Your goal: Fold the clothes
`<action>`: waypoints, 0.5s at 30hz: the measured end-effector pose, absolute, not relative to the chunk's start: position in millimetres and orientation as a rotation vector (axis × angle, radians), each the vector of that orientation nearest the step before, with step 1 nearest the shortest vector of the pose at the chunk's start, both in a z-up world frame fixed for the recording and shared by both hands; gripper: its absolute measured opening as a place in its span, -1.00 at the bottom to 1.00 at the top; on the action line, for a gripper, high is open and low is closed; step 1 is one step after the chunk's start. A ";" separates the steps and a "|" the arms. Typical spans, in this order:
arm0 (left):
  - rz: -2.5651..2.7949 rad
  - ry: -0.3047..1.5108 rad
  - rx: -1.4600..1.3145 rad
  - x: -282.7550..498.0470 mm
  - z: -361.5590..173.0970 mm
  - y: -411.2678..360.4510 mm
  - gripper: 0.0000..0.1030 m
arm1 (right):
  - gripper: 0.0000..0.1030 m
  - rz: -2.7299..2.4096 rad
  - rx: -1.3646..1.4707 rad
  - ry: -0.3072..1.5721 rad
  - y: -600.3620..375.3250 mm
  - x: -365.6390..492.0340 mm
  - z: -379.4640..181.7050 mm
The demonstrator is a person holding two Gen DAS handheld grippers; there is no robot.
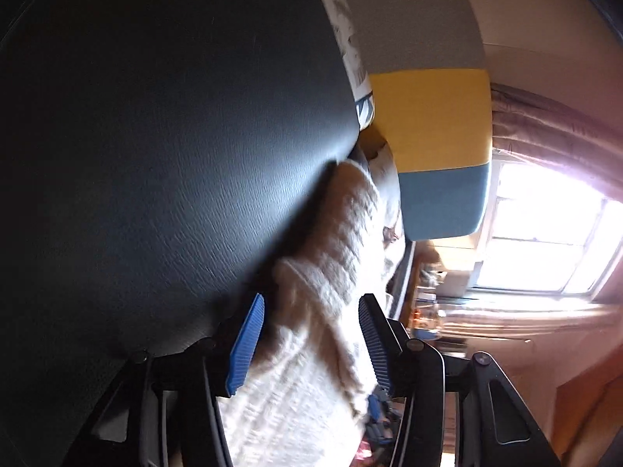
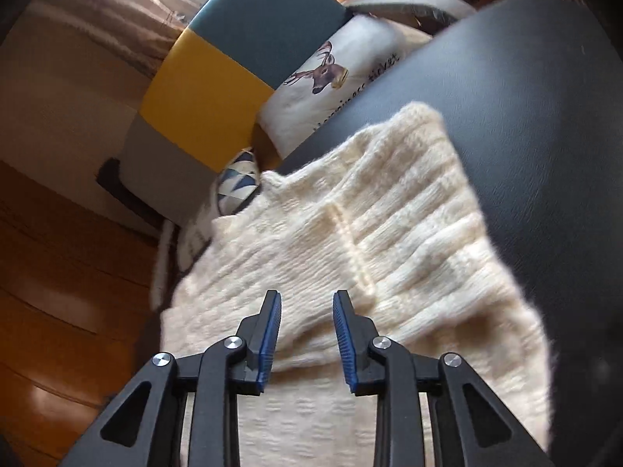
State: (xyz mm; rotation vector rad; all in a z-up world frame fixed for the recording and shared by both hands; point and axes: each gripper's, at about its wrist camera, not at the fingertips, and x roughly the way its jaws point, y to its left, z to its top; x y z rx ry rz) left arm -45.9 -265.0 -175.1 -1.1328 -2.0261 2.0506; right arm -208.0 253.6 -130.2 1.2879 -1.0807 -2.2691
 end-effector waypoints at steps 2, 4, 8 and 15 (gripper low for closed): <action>2.022 -2.055 -1.098 -49.7 -175.4 -255.4 -0.01 | -0.38 -2.129 1.234 -1.307 262.5 -201.7 -143.8; 2.017 -2.076 -1.059 -42.0 -170.2 -253.7 -0.01 | -0.34 -2.073 1.223 -1.401 266.6 -199.4 -152.3; 2.022 -2.069 -1.018 -32.7 -160.7 -252.9 -0.01 | -0.32 -2.041 1.260 -1.486 267.0 -202.2 -164.8; 2.005 -2.045 -1.058 -54.0 -156.4 -250.1 -0.01 | -0.30 -2.003 1.251 -1.631 252.0 -211.3 -182.9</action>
